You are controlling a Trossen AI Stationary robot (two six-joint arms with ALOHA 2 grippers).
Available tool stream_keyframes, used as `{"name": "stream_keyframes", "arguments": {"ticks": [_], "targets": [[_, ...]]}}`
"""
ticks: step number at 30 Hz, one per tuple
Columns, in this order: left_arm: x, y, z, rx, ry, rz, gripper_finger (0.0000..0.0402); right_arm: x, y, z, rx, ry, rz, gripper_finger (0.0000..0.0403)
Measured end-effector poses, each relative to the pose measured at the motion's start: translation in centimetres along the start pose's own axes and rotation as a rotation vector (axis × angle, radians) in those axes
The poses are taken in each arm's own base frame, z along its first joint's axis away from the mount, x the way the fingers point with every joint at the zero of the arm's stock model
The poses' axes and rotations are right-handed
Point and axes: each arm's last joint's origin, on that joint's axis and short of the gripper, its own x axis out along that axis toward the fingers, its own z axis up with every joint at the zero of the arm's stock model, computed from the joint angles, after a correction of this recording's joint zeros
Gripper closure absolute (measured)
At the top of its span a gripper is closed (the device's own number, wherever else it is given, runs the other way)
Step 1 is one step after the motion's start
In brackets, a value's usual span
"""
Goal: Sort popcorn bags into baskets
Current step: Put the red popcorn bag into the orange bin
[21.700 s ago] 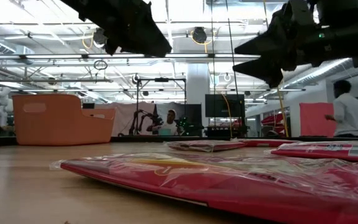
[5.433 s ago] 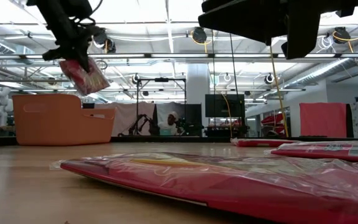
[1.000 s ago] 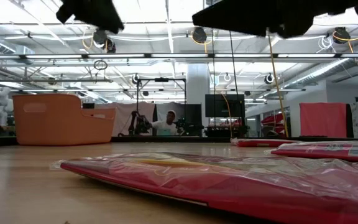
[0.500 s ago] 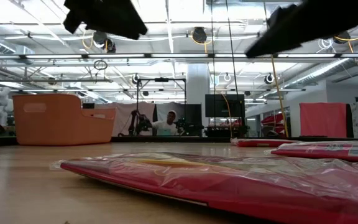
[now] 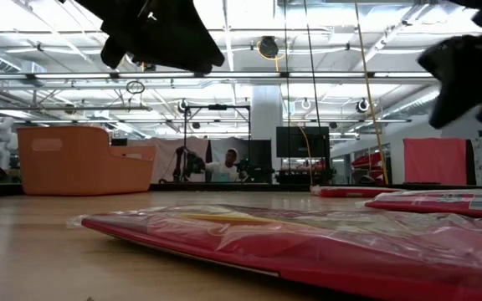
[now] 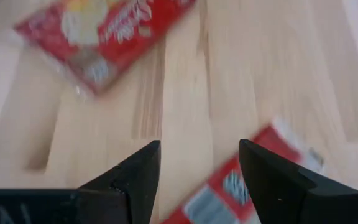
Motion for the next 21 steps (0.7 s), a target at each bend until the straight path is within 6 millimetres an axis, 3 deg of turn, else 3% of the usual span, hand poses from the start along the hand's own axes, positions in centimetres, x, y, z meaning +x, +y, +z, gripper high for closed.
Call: {"name": "stream_keyframes", "arguments": {"ticks": [11,21], "targets": [[-0.2,-0.3,0.1,0.000,-0.011,-0.020,0.0289,-1.7,1.7,-3.1,-0.114,0.164,0.051,0.0204],[-0.2,-0.3,0.1,-0.009,-0.011,-0.020,0.0289,-2.9,1.9,-5.3,-0.135,0.262,-0.008,0.0225]]}}
